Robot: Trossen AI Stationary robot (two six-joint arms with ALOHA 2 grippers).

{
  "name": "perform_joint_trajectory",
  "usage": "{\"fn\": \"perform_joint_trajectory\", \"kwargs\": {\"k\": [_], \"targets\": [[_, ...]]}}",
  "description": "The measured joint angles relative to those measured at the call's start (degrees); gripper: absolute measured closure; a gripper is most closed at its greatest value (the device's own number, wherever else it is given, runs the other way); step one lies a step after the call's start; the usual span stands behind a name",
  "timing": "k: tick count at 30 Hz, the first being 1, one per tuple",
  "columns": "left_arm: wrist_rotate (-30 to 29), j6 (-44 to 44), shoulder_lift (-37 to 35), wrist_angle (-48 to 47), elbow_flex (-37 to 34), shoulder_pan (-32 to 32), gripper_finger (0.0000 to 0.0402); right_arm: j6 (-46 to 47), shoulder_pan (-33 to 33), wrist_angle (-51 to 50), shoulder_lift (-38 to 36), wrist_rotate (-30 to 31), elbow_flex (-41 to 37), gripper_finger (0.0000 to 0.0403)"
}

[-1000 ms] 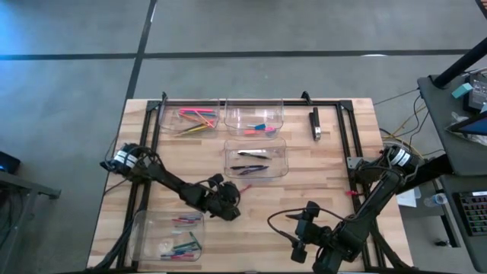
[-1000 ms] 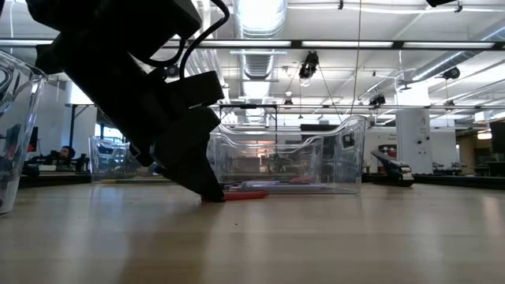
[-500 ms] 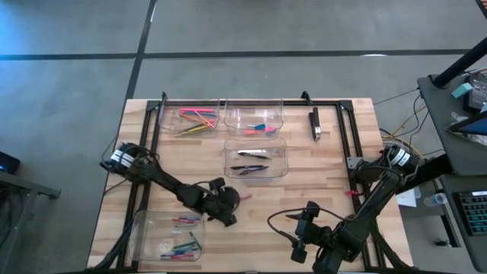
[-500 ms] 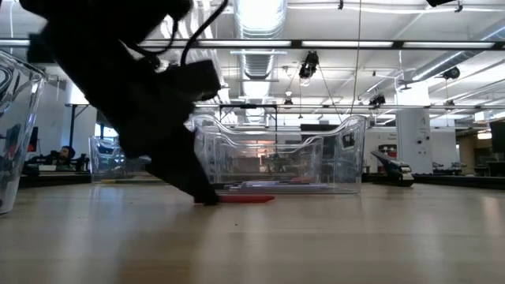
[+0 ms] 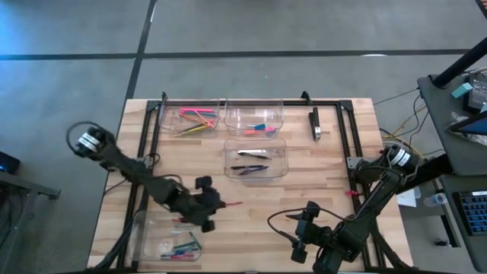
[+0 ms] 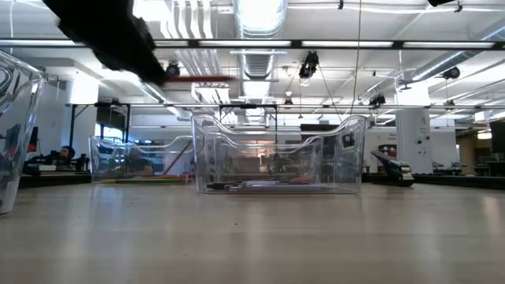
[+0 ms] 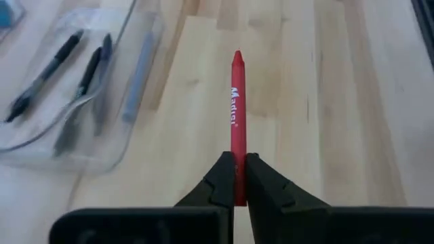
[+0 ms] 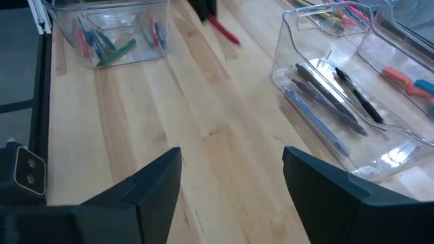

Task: Sort crayons/erasers/pens/pencils in bins
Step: Put the red crayon into the bottom transparent bin, then return to Home Position

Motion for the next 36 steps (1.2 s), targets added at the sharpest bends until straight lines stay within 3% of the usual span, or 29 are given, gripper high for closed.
{"fn": "perform_joint_trajectory", "kwargs": {"k": [9, 17, 22, 30, 33, 36], "targets": [[4.92, -4.66, -16.82, -16.92, 0.22, -13.15, 0.0400, 0.00, 0.07, -0.01, 0.00, -0.06, 0.00, 0.0158], [5.26, -20.24, -18.94, -24.66, -1.10, -24.91, 0.0400, 0.11, 0.07, 0.06, 0.00, 0.01, 0.00, 0.0158], [6.75, -26.64, -17.52, -23.38, -1.90, -26.41, 0.0357, 0.16, 0.07, 0.05, 0.00, 0.08, 0.00, 0.0158], [10.30, -26.91, -17.91, -23.70, -2.32, -25.76, 0.0255, 0.30, 0.07, 0.06, 0.00, 0.13, 0.00, 0.0158], [8.04, -26.49, -19.34, -23.63, -2.32, -24.43, 0.0242, -0.56, 0.01, 0.21, 0.00, 0.97, 0.00, 0.0158], [1.63, -21.37, -20.74, -22.20, -2.41, -23.04, 0.0239, -1.99, -0.38, 0.38, -0.02, 1.01, 0.78, 0.0159]]}}
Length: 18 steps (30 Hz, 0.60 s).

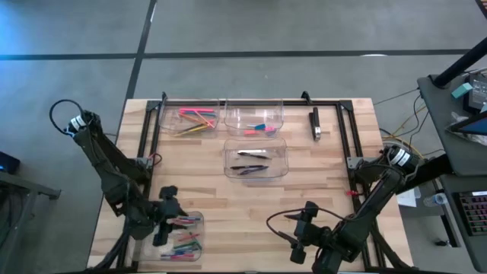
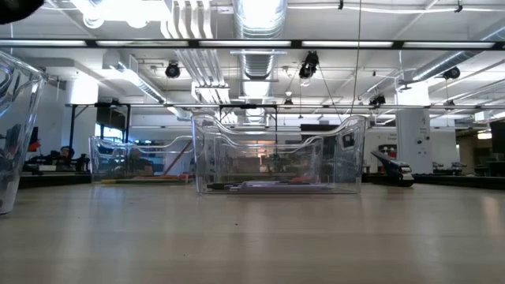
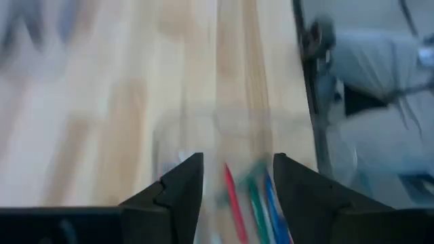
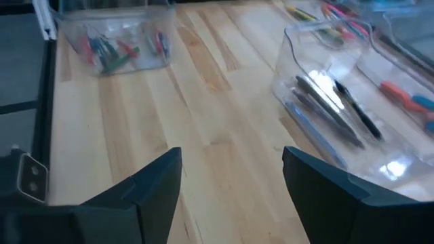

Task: Sort crayons/erasers/pens/pencils in bins
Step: Return to Home Position

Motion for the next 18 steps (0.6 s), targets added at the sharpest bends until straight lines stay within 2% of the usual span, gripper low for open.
{"fn": "perform_joint_trajectory", "kwargs": {"k": [2, 4, 6, 9, 11, 13, 18], "targets": [[-2.36, 6.96, -0.73, 4.04, -0.39, 1.97, 0.0239, -3.26, -0.48, 1.09, -0.03, -0.49, 0.97, 0.0161], [-1.92, 17.00, -1.18, 11.53, -1.13, 5.12, 0.0238, -8.12, -0.96, 3.28, -0.04, -1.78, 1.82, 0.0166], [1.24, 29.11, -1.42, 21.62, -2.44, 8.58, 0.0238, -14.55, -1.73, 6.19, -0.04, -3.74, 2.14, 0.0174], [10.73, 43.37, -1.47, 36.13, -4.53, 15.43, 0.0238, -22.18, -4.06, 9.78, -0.30, -8.96, 2.15, 0.0190], [17.27, 47.17, -1.45, 42.27, -5.95, 21.45, 0.0238, -24.09, -6.50, 9.82, -0.50, -13.05, 2.14, 0.0205], [21.57, 49.20, -1.45, 44.06, -6.69, 28.02, 0.0238, -26.85, -8.40, 9.81, -0.88, -15.48, 1.48, 0.0223], [29.78, 51.36, -1.36, 48.97, -6.70, 43.18, 0.0238, -33.17, -10.26, 9.68, -6.19, -15.82, -1.55, 0.0280]]}}
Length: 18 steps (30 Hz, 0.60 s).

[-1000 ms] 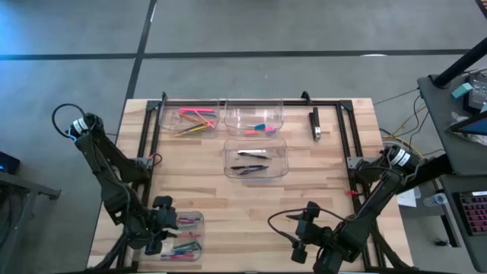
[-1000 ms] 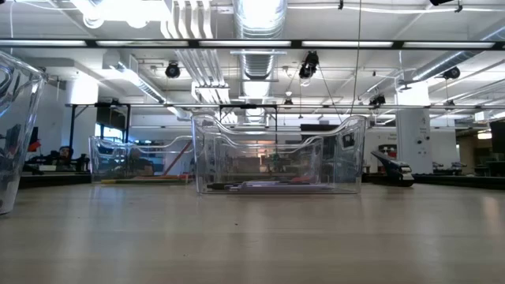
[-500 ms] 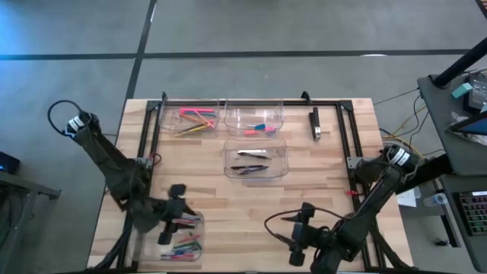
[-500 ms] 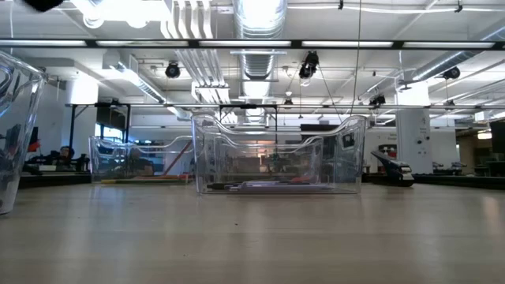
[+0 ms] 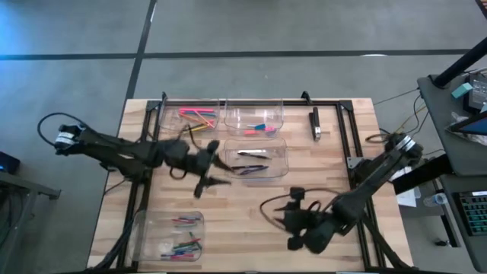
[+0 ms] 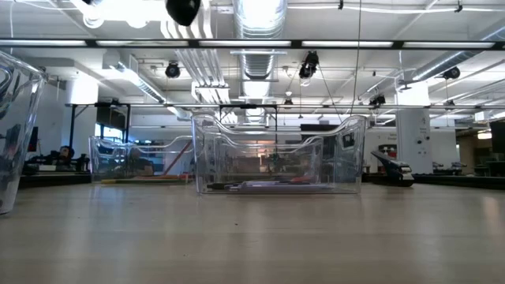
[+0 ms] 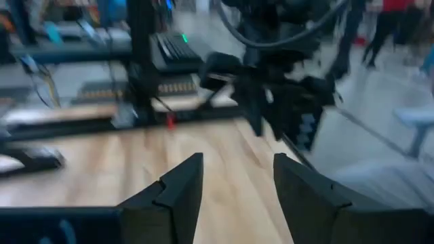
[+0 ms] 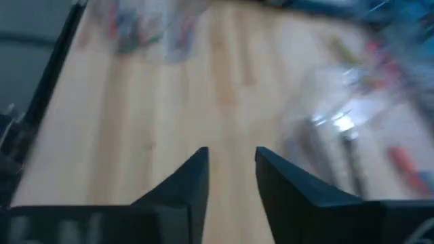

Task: Sort crayons/erasers/pens/pencils in bins
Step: Return to Home Position

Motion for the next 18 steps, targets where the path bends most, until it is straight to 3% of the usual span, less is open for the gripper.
{"fn": "perform_joint_trajectory", "kwargs": {"k": [3, 7, 13, 18], "targets": [[5.01, 0.16, 0.35, 5.57, 0.00, 6.11, 0.0237, -3.39, -0.25, 1.86, -5.13, 4.66, -3.55, 0.0314], [6.08, 2.34, 0.24, 10.06, 0.11, 10.59, 0.0237, -9.14, -1.31, 10.40, -13.11, 5.59, -12.57, 0.0351], [5.93, 4.47, -1.48, 11.01, 0.20, 13.58, 0.0237, -17.80, -5.28, 29.07, -27.40, -1.14, -30.31, 0.0390], [5.87, 9.80, -3.44, 10.72, -0.03, 13.75, 0.0237, -24.66, -9.81, 38.50, -38.36, -3.78, -41.86, 0.0394]]}}
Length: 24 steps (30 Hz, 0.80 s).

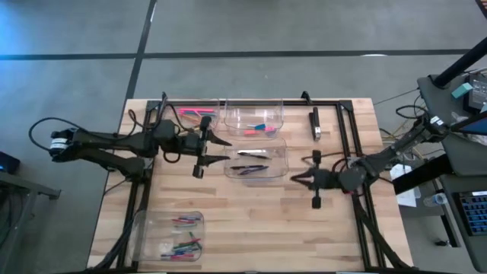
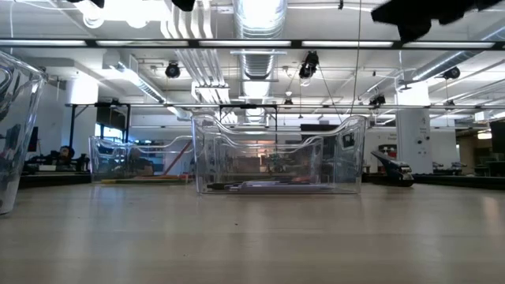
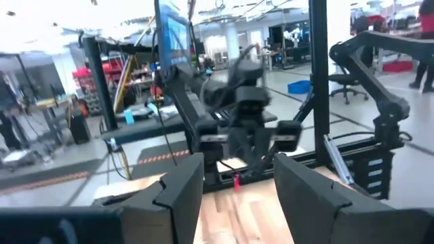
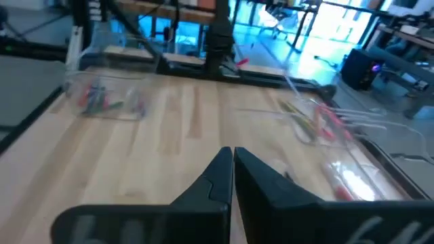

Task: Sort crayons/erasers/pens/pencils in bins
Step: Return to Home Position

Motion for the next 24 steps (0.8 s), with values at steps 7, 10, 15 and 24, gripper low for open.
{"fn": "perform_joint_trajectory", "kwargs": {"k": [7, 10, 15, 24], "targets": [[-2.52, 1.61, -2.38, 0.17, -4.25, 1.65, 0.0237, -3.07, -6.45, 1.64, -14.30, -5.01, -11.29, 0.0394], [-3.59, -1.14, -4.29, 1.34, -7.96, 3.73, 0.0237, -4.51, -8.63, 1.30, -20.44, -5.08, -14.82, 0.0394], [-3.48, -3.51, -8.21, 11.24, -16.80, 5.17, 0.0237, -6.63, -11.33, -1.02, -30.85, -9.17, -17.81, 0.0394], [-3.79, -8.56, -13.90, 36.89, -34.81, 5.25, 0.0237, -12.73, -12.64, -7.68, -46.63, -10.82, -18.32, 0.0394]]}}
